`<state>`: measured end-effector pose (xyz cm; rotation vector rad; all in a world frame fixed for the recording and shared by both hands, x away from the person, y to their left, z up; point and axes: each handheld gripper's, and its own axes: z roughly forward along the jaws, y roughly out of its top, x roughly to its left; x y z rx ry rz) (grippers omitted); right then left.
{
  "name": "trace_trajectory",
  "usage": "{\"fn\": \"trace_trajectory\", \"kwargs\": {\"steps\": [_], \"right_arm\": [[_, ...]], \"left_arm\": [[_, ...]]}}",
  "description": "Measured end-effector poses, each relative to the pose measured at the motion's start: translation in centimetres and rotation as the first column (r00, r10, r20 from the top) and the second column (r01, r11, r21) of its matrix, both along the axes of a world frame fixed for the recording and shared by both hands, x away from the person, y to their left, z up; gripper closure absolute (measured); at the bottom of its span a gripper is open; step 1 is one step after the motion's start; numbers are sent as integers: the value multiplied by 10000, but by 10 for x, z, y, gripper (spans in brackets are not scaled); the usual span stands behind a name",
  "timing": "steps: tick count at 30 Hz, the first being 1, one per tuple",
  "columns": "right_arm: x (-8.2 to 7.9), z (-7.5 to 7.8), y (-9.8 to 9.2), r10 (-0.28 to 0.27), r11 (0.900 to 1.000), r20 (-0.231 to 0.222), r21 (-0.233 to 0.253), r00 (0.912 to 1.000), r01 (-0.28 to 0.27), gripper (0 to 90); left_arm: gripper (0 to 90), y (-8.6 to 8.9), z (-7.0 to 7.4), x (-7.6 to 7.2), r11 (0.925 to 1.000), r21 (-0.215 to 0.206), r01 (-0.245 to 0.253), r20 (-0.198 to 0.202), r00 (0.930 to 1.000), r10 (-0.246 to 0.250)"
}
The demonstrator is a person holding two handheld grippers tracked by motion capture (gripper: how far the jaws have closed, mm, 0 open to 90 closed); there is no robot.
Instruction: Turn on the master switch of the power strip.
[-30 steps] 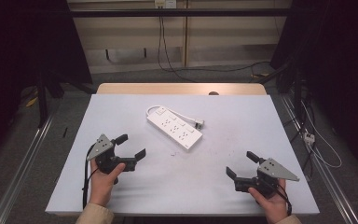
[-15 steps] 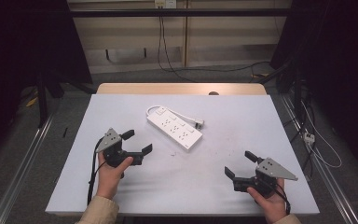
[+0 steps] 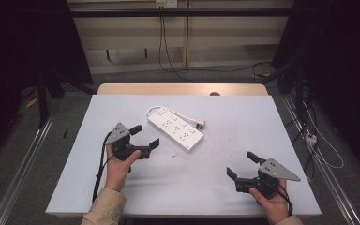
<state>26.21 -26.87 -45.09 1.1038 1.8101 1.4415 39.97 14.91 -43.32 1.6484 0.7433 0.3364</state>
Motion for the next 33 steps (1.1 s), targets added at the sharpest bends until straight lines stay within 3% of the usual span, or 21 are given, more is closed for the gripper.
{"fn": "trace_trajectory", "kwargs": {"steps": [33], "right_arm": [[0,0,-1,188,9998,13,35,9998,-188,40]], "left_arm": [[37,-23,-1,32,9998,192,-22,-219,9998,26]]}}
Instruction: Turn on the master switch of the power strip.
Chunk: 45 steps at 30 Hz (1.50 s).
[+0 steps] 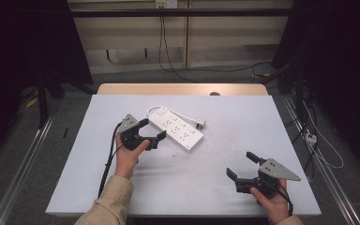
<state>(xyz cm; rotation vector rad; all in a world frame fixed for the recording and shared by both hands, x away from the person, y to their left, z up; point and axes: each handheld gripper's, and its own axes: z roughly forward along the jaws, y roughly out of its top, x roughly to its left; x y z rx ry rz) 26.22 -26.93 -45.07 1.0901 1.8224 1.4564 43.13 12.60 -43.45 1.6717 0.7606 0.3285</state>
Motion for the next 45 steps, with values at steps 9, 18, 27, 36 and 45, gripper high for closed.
{"fn": "trace_trajectory", "kwargs": {"steps": [9,18,27,36,45], "right_arm": [[0,0,0,-4,10000,9,7,10000,4,38],[0,1,0,20,10000,10,14,10000,-20,37],[0,1,1,86,10000,26,-42,10000,-86,37],[0,1,1,138,9999,34,-29,9999,-138,37],[0,1,2,174,9998,40,-38,9998,-174,38]], "left_arm": [[45,-5,3,7,9999,-26,-114,106,9999,114],[54,-3,1,12,9995,-125,-301,-6,9995,300],[54,-6,2,18,9994,133,-311,-1,9995,311],[87,-7,1,26,9985,156,-524,21,9986,524],[139,-8,1,31,9972,389,-646,11,9979,646]]}}
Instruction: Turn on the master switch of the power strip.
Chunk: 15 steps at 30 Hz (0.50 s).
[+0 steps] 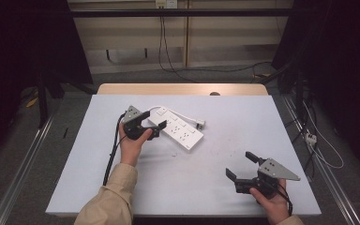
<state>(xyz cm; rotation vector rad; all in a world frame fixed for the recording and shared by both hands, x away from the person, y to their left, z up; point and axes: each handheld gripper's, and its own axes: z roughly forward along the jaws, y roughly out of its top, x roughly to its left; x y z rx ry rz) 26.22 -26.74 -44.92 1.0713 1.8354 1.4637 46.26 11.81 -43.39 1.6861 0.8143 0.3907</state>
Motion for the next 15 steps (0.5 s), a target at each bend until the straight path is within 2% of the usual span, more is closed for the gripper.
{"fn": "trace_trajectory", "kwargs": {"steps": [8,15], "right_arm": [[0,0,0,49,10000,29,-50,10000,-49,38],[0,1,0,56,10000,70,-75,10000,-55,39]], "left_arm": [[171,-5,3,5,9999,153,27,41,10000,-27],[256,-7,4,10,9998,217,25,44,10000,-26]]}}
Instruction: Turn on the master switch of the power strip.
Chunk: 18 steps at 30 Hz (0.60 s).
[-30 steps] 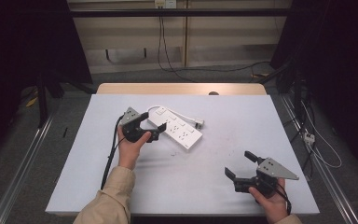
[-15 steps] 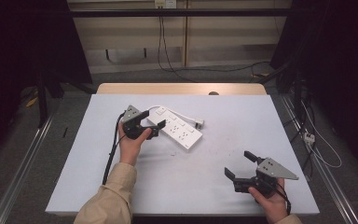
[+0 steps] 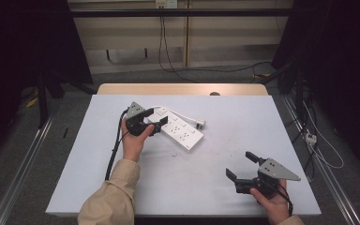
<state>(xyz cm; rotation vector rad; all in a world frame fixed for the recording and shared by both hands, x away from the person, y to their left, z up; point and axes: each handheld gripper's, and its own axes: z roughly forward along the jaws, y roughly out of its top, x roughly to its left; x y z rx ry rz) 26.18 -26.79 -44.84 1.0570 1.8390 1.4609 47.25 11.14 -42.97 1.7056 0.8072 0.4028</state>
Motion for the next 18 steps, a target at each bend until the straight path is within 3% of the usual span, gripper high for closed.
{"fn": "trace_trajectory", "kwargs": {"steps": [18], "right_arm": [[-1,0,1,26,10000,18,-50,10000,-26,39]], "left_arm": [[407,0,-3,10,9996,127,-251,-269,9993,254]]}}
